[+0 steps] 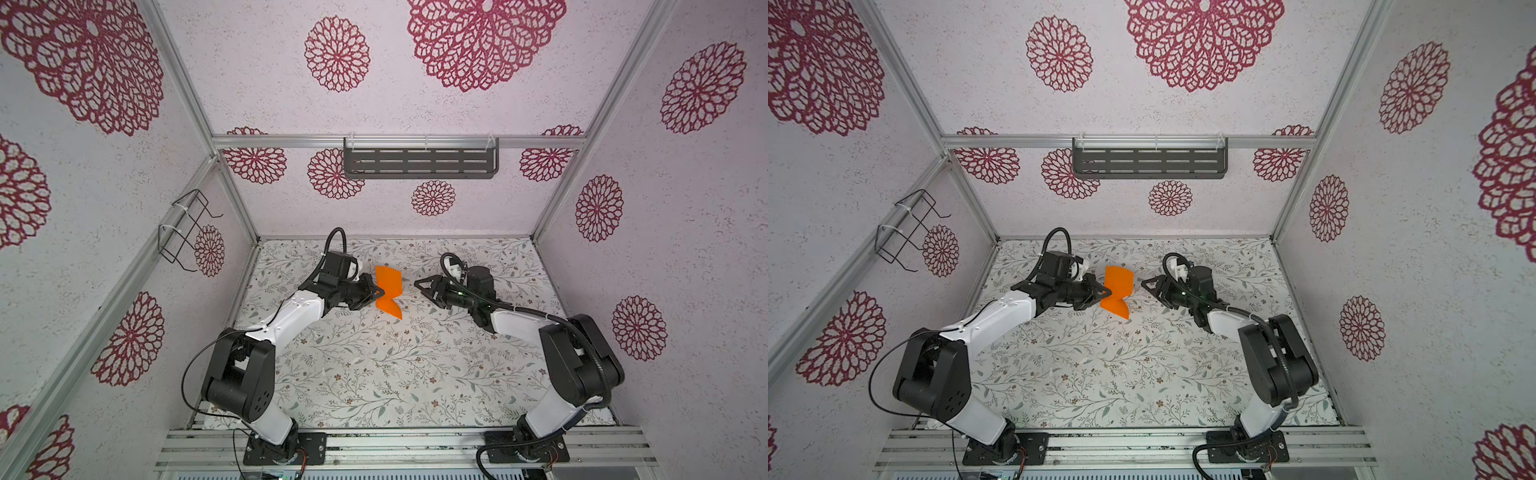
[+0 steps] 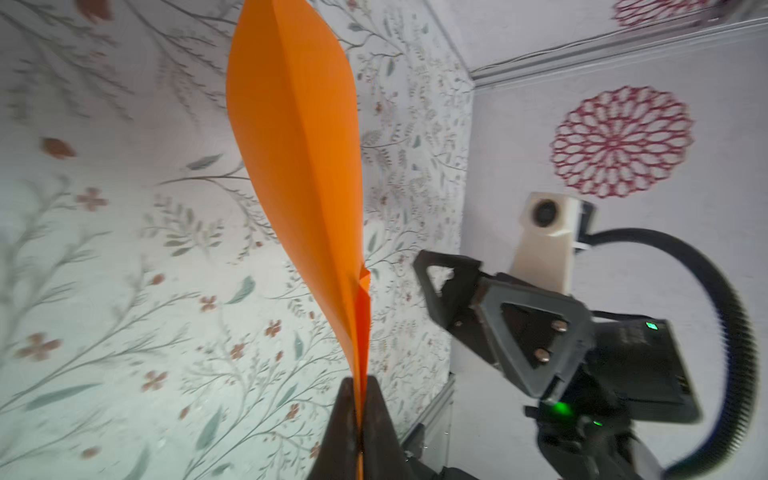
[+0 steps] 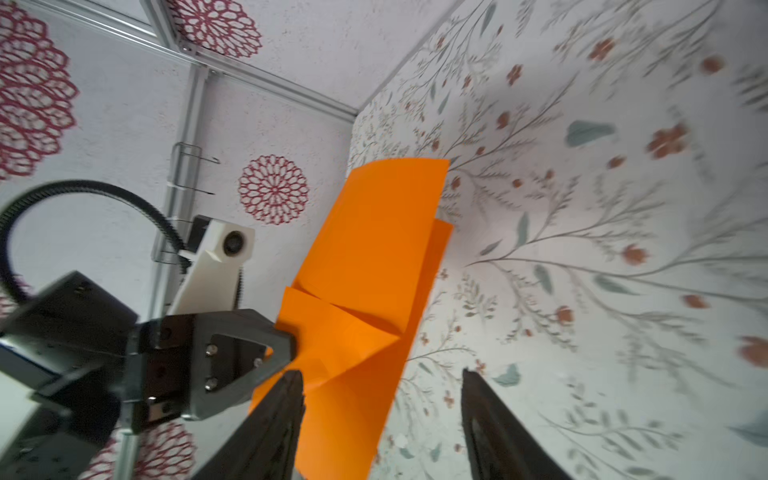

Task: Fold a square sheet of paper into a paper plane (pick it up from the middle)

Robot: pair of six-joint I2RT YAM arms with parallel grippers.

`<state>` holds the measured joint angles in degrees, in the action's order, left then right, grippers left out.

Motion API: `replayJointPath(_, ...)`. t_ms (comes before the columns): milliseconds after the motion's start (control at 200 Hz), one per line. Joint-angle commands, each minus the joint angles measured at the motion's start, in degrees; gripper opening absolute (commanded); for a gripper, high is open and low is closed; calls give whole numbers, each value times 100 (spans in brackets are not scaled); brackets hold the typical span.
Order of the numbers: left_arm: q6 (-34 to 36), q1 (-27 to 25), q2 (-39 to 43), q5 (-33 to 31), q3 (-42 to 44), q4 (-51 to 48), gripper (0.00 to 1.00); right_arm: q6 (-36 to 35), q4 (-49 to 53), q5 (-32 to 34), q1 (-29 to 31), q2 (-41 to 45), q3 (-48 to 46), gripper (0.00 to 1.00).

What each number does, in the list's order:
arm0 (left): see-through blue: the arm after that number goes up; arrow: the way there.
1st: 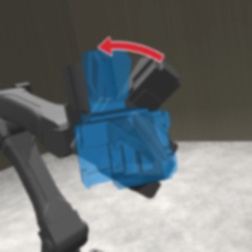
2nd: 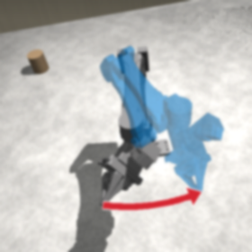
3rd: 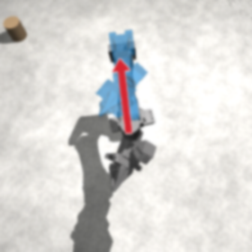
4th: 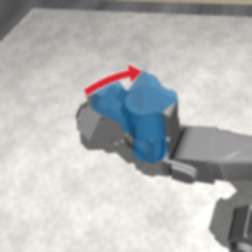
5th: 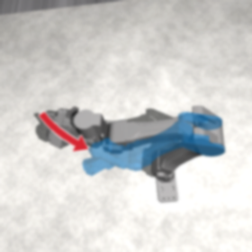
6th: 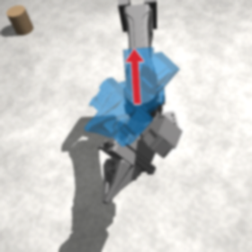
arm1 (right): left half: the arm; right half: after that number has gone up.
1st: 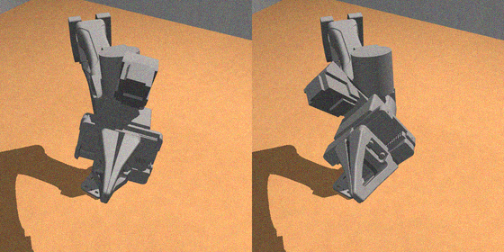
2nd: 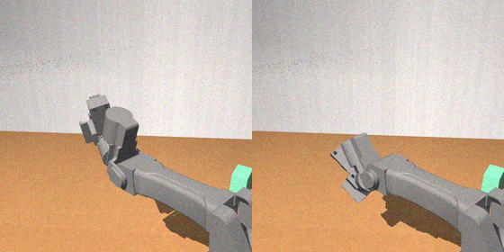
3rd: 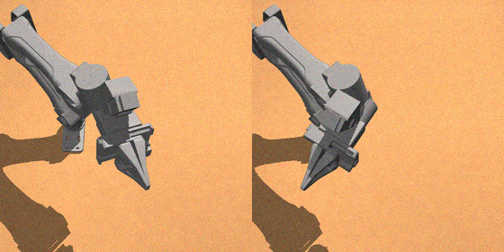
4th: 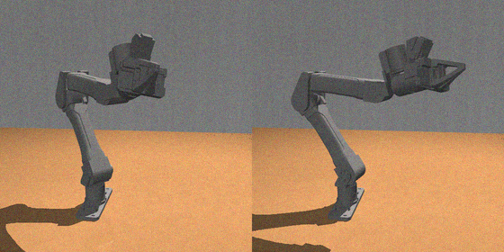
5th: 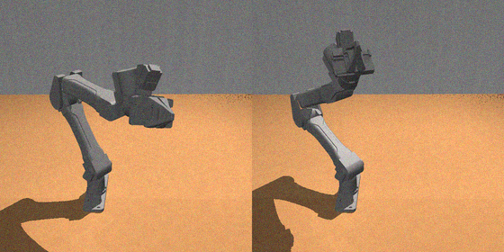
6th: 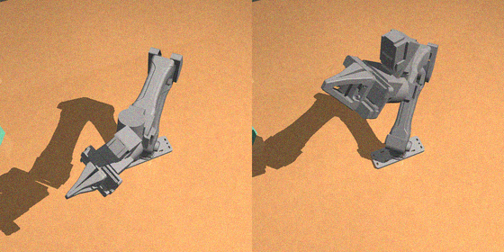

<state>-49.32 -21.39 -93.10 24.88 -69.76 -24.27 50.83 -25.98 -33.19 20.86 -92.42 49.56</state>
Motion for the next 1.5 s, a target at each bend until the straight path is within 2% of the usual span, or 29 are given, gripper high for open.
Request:
replayJointPath(0, 1284, -37, -131, -2138, -773, -2503, 6, -1497, 1534, 1491, -35, 595, 159, 75)
replayJointPath(130, 1727, -295, -488, -4049, -1563, -3751, 5, -1975, 2134, 2572, -35, 969, 153, 83)
replayJointPath(250, 1930, -605, -1034, -5499, -2134, -4514, 5, -2234, 2190, 3029, -32, 1257, 23, 87)
replayJointPath(330, 1934, -812, -1559, -6274, -2521, -5004, 4, -2327, 2185, 3180, -31, 1421, -57, 88)
replayJointPath(405, 1900, -995, -2183, -6527, -2839, -5237, 5, -2323, 2155, 3232, -30, 1543, -127, 88)
replayJointPath(485, 1916, -1167, -2635, -6349, -3059, -5117, 7, -2273, 2009, 3114, -30, 1636, -217, 87)
replayJointPath(570, 1925, -1299, -2908, -5789, -3190, -4760, 14, -2092, 1823, 3158, -30, 1723, -398, 86)
replayJointPath(645, 1900, -1342, -2990, -5010, -3204, -4306, 27, -1955, 1646, 3182, -30, 1771, -560, 86)
replayJointPath(695, 1836, -1342, -2980, -4505, -3175, -4051, 40, -1941, 1501, 2981, -30, 1740, -644, 86)
replayJointPath(745, 1765, -1342, -2944, -4184, -3106, -3820, 45, -1942, 1389, 2715, -31, 1660, -667, 86)
replayJointPath(906, 1613, -1174, -2486, -3421, -2718, -3260, 58, -1913, 1367, 1967, 61, 1130, -442, 84)
replayJointPath(1071, 1226, -544, -1275, -2566, -1540, -2188, 76, -1951, 1468, 1649, 644, 337, 131, 78)
replayJointPath(1201, 954, 135, -390, -2347, -446, -1455, 86, -2000, 1588, 1464, 1295, -520, 914, 73)
replayJointPath(1366, 739, 876, 353, -2537, 408, -1291, 87, -2010, 1800, 1036, 1983, -1732, 2162, 67)
replayJointPath(1491, 712, 1223, 736, -2549, 832, -1178, 90, -2004, 2063, 814, 2281, -2517, 3073, 61)
